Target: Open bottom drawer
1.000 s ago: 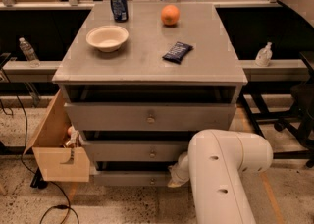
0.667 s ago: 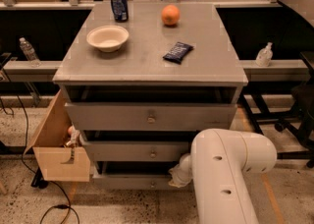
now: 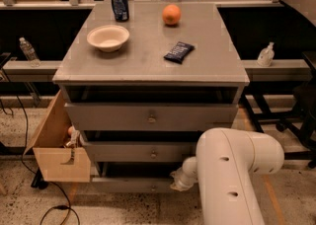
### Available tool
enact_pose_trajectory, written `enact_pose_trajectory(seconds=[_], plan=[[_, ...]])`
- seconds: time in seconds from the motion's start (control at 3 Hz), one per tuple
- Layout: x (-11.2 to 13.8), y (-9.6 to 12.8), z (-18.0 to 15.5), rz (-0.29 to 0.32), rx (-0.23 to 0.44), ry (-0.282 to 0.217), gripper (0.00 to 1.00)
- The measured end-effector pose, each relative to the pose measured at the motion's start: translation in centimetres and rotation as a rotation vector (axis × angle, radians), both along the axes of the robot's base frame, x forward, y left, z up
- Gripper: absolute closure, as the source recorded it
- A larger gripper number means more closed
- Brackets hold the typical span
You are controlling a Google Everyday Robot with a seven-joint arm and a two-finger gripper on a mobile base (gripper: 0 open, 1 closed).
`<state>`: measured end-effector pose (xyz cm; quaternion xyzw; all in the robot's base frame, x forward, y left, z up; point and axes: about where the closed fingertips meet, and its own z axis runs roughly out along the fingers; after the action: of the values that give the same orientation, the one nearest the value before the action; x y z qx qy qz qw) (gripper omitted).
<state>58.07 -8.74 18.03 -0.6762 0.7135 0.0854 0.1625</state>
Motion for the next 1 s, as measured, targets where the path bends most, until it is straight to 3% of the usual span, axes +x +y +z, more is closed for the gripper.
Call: enact_pose_trajectory(seconds=[1.0], plan=[[-1.4, -0.5, 0.7, -0.045, 0.006, 0.005, 1.00]])
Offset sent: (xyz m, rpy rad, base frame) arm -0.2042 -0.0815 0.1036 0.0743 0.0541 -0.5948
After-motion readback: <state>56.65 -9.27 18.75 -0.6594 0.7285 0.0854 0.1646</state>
